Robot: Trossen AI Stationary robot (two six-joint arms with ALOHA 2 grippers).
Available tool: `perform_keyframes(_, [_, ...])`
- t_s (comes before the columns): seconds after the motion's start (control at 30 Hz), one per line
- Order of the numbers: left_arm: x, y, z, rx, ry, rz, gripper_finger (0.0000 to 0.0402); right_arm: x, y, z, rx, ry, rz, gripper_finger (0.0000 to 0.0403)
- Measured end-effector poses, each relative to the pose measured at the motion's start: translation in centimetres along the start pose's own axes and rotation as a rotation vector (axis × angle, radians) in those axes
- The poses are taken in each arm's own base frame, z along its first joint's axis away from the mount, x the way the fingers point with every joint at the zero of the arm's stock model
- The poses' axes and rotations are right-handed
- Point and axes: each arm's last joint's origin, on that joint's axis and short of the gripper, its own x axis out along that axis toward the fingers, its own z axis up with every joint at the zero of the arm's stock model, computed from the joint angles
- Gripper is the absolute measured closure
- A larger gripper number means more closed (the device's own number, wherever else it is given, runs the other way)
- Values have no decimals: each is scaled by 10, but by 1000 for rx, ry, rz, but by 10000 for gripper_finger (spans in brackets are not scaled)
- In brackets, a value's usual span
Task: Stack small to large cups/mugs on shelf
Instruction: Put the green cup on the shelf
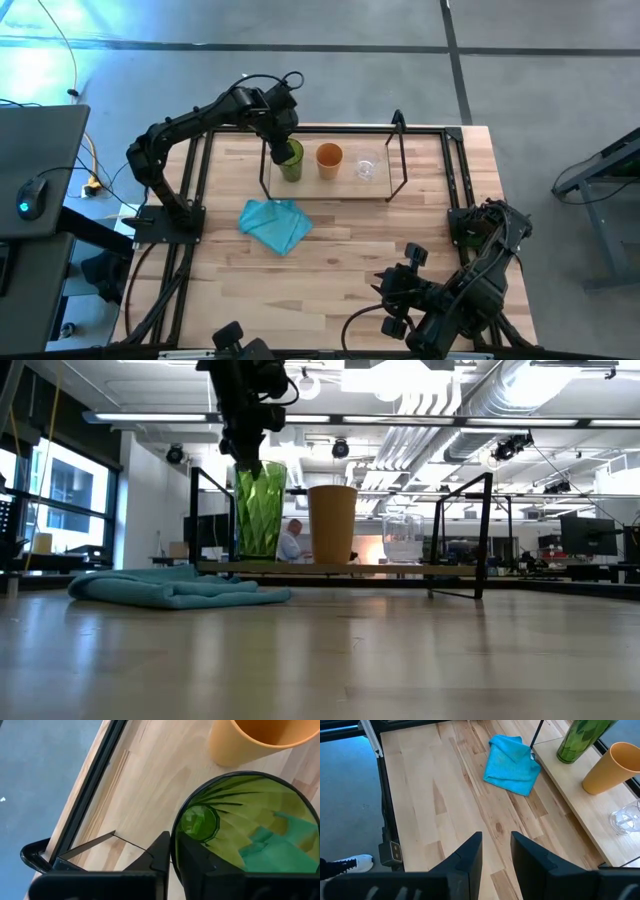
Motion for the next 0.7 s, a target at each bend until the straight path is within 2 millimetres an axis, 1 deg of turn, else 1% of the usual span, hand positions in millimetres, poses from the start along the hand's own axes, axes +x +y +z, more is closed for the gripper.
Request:
perform_keyframes(0.53, [0, 0, 3, 0, -27, -1, 373, 0, 0, 0, -1, 0, 0, 308])
perform_keyframes(0.7, [0, -1, 3, -1, -33, -26, 373, 0, 0, 0, 0, 0, 0, 308])
